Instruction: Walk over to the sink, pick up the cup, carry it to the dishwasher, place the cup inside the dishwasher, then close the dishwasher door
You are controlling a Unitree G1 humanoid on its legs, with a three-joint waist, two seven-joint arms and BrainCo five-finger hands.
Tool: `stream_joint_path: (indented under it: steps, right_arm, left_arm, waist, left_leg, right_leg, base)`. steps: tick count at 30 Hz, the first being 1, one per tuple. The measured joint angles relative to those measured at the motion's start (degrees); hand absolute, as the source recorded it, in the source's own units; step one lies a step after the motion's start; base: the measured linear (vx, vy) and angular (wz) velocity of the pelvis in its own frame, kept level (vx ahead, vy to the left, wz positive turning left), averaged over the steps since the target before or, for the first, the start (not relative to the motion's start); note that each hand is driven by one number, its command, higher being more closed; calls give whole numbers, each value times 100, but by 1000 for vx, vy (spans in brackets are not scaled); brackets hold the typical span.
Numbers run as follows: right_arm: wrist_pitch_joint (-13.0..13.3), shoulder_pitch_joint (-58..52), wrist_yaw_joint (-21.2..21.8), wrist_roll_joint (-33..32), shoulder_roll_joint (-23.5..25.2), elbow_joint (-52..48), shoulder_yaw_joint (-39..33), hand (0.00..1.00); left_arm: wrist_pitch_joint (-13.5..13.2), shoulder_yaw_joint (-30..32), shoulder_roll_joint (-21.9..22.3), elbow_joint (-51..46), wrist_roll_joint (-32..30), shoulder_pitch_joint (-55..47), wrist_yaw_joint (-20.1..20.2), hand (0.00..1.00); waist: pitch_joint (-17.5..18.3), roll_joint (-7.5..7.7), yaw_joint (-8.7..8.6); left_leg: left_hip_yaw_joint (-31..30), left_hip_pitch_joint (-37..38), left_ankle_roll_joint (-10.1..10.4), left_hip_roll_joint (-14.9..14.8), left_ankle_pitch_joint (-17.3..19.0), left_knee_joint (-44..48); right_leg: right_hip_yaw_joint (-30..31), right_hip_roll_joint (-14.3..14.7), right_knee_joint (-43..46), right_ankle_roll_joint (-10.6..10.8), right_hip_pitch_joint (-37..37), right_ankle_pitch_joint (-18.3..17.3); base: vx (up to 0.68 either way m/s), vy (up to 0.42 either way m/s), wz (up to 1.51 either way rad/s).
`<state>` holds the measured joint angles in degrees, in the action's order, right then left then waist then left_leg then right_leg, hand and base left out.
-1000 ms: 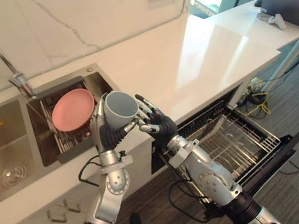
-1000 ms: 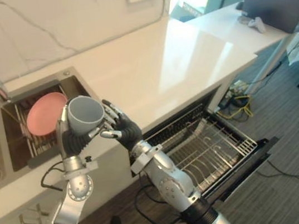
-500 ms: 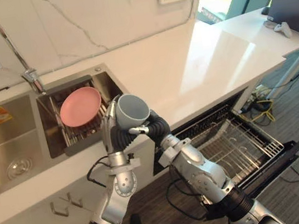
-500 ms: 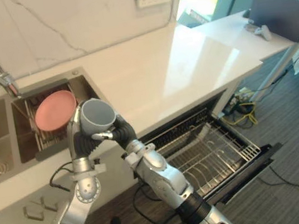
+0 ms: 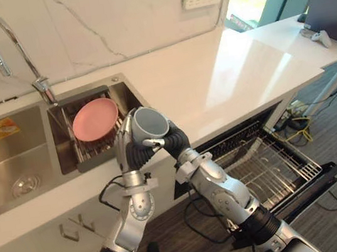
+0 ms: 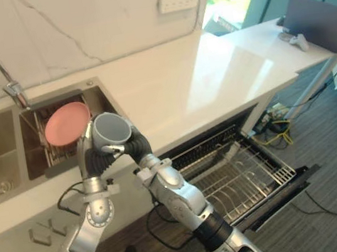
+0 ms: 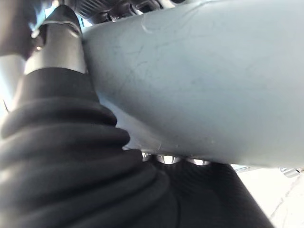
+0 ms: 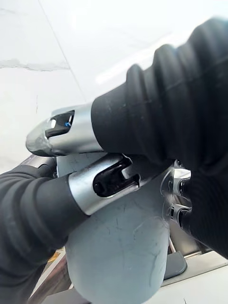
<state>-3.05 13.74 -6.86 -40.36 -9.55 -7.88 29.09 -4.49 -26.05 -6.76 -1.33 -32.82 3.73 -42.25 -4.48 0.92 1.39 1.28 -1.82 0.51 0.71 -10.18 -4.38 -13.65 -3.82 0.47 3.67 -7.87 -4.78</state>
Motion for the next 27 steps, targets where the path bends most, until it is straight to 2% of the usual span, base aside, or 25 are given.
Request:
stream_joint_path:
  steps: [5,13,15,17,20,21,27]
  right_arm:
    - [-81,0,5,-102,-5,1,-14,100]
    - [-50,1,40,-332,-6,52,0,100]
    - [35,1,46,-452,-5,69,24,100]
    - [273,10,46,-499,-3,174,91,100]
    - [471,16,46,-540,0,212,164,100]
    - [560,16,46,-545,2,212,182,100]
    - [1003,237,4,-661,50,212,127,100]
  left_arm:
    - [8,7,-10,30,-1,0,-8,100]
    - [7,-25,-105,32,-3,0,-16,100]
    - [7,-58,-128,32,-4,0,-94,100]
    - [6,-76,-128,32,-5,9,-124,100]
    - [-14,-77,-130,31,-5,16,-137,100]
    - [-51,-77,-131,31,-6,31,-150,0]
    - [-307,-154,-172,-13,-119,25,-249,0]
  waist:
    - [9,-14,-3]
    - [57,-87,11]
    - [58,-89,13]
    - [62,-90,18]
    - [63,-90,35]
    - [63,-90,43]
    - [83,-100,66]
  left_leg:
    - [-36,-18,1,5,0,-2]
    - [-118,-50,7,13,-5,-3]
    - [-121,-50,15,7,-12,-2]
    - [-123,-50,17,6,-13,-2]
    - [-126,-50,17,6,-14,-2]
    - [-127,-50,18,6,-14,-2]
    - [-136,-50,19,6,-14,-2]
  right_leg:
    - [-30,0,2,0,1,0]
    - [-109,4,4,-14,0,-8]
    - [-110,10,4,-19,1,-11]
    - [-112,11,4,-26,1,-15]
    - [-113,12,4,-28,0,-17]
    - [-114,12,4,-29,0,-18]
    - [-115,12,3,-30,0,-22]
  base:
    - [-5,-6,2]
    - [-3,-10,5]
    - [0,0,0]
    - [0,0,0]
    - [0,0,0]
    - [0,0,0]
    - [0,0,0]
